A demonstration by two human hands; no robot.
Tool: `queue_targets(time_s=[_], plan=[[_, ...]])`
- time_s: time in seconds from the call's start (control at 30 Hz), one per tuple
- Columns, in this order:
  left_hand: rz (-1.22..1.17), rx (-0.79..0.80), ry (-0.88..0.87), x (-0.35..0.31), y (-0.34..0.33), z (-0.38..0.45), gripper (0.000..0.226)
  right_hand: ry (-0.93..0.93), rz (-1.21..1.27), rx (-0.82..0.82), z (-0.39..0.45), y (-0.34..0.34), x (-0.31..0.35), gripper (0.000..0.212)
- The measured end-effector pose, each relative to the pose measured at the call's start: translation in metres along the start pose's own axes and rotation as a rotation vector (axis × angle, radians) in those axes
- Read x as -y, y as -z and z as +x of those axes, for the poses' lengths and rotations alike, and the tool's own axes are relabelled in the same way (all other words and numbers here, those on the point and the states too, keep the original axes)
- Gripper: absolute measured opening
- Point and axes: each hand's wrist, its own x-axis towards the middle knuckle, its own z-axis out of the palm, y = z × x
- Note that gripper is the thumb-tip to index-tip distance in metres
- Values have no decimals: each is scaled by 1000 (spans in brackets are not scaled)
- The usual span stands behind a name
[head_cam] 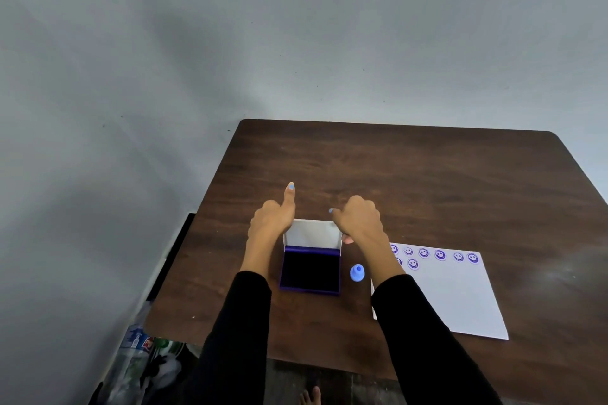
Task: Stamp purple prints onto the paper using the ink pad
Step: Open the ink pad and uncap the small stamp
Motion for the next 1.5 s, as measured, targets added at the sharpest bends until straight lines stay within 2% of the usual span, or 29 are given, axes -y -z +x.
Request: queue_targets(time_s=[0.17, 0.43, 0.67, 0.93, 1.1, 1.27, 1.5], plan=[[-22, 42, 37, -8, -3, 18, 84, -53, 13, 23, 19, -1, 2, 31], [-105, 115, 68, -7, -13, 29, 86, -108, -12, 44, 31, -11, 1, 31], [-151, 118, 62, -1, -17, 26, 74, -108, -14, 8, 26, -12, -5, 33], [-262, -53, -261, 9, -36, -3, 38, -27, 60, -129, -1, 21, -21, 28], [-300, -40, -386, 20, -66, -35, 27, -65, 42, -40, -27, 15, -46, 25], [-194, 61, -420, 26, -82, -53, 37, -46, -23, 56, -42, -4, -62, 31], [105, 65, -487, 30, -93, -65, 48, 16, -14, -43, -48, -26, -80, 20]])
